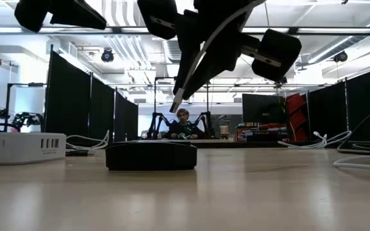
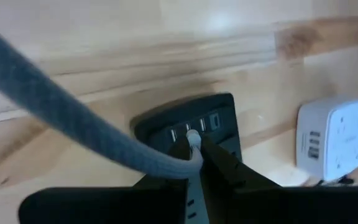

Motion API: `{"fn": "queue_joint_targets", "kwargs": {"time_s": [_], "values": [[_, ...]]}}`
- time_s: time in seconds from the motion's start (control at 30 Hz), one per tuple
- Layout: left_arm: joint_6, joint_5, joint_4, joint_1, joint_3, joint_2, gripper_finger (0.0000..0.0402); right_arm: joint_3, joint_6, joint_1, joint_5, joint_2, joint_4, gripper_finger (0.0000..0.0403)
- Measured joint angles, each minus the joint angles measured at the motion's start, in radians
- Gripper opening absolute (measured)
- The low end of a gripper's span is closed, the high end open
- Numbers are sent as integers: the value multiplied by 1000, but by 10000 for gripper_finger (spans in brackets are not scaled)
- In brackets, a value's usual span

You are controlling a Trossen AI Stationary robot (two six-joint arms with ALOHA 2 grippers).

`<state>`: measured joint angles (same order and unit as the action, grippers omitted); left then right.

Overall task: Insert USB
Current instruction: Insert the purple charger cable into the center black outlet extension

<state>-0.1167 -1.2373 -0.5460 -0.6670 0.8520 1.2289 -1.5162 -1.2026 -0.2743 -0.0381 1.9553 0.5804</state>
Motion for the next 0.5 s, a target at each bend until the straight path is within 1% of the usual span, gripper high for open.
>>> {"fn": "queue_joint_targets", "kwargs": {"time_s": [0.17,0.37,0.5], "values": [[-2,27,23,0,0,0,62,0,-69,33,-105,5,0,10],[-2,36,34,0,0,0,62,0,-179,57,-136,8,-4,10],[-4,44,38,0,0,0,62,-2,-209,64,-177,26,-17,10]]}}
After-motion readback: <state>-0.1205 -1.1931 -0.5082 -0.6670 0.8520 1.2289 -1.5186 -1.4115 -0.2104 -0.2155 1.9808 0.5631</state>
